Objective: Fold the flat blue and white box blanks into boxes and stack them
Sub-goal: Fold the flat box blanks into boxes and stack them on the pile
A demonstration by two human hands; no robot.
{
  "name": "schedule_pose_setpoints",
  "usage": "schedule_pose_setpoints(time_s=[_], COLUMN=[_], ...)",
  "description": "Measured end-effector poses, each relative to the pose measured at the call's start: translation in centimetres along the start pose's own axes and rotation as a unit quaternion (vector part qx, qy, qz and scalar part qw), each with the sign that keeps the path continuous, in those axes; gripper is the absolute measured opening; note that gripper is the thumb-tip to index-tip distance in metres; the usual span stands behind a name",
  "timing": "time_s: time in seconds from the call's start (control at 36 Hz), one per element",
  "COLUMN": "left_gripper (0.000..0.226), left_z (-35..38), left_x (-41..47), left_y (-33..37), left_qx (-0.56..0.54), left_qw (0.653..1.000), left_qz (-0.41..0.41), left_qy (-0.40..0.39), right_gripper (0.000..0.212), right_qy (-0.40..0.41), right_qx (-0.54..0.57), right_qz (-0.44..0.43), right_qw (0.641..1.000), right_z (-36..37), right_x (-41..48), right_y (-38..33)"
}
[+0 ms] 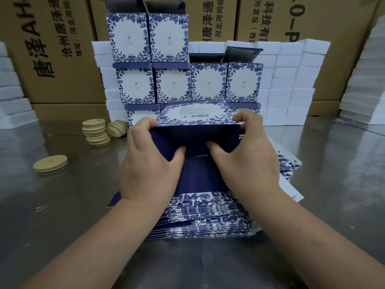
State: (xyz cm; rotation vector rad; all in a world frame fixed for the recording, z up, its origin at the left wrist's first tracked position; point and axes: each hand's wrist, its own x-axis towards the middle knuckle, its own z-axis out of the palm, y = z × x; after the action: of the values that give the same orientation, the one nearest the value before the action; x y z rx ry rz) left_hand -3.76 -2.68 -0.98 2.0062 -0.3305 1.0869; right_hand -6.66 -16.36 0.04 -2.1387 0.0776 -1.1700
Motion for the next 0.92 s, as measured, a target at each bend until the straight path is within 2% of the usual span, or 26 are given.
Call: schedule_pose_setpoints(time_s=[0.36, 0.56, 0.64, 0.69, 0.81, 0.92], left_gripper=[0.059, 0.077, 0.070, 0.062, 0.046, 0.021], left_z=[0.0, -0.4, -0.6, -0.7, -0.5, -0.4], left_x=[-0.2, -0.3, -0.2, -0.2, -0.1, 0.0], left_y=[-0.2, -0.1, -0.3, -0.3, -0.7, -0.8], left_qx=[-0.017, -0.073, -0.079, -0.113, -0.213, -0.285], left_qw=[0.999, 0.995, 0.993, 0.988, 0.964, 0.948], left_qz=[0.045, 0.070, 0.091, 0.107, 0.156, 0.140], left_qy=[0.000, -0.014, -0.010, 0.005, 0.017, 0.017], right_gripper=[0.054, 0.055, 0.039, 0.022, 0.005, 0.018], right_qy=[0.001, -0.010, 0.016, 0.031, 0.049, 0.028], right_qx=[-0.021, 0.077, 0.111, 0.137, 0.200, 0.259], right_qz=[-0.046, -0.062, -0.082, -0.092, -0.110, -0.104], right_qw=[0.999, 0.995, 0.990, 0.986, 0.972, 0.960], right_z=[0.0, -0.7, -0.9, -0.9, -0.8, -0.7], right_x=[-0.3, -0.7, -0.7, -0.7, -0.5, -0.3], right_y=[0.3, 0.3, 0.7, 1.0, 1.1, 1.2])
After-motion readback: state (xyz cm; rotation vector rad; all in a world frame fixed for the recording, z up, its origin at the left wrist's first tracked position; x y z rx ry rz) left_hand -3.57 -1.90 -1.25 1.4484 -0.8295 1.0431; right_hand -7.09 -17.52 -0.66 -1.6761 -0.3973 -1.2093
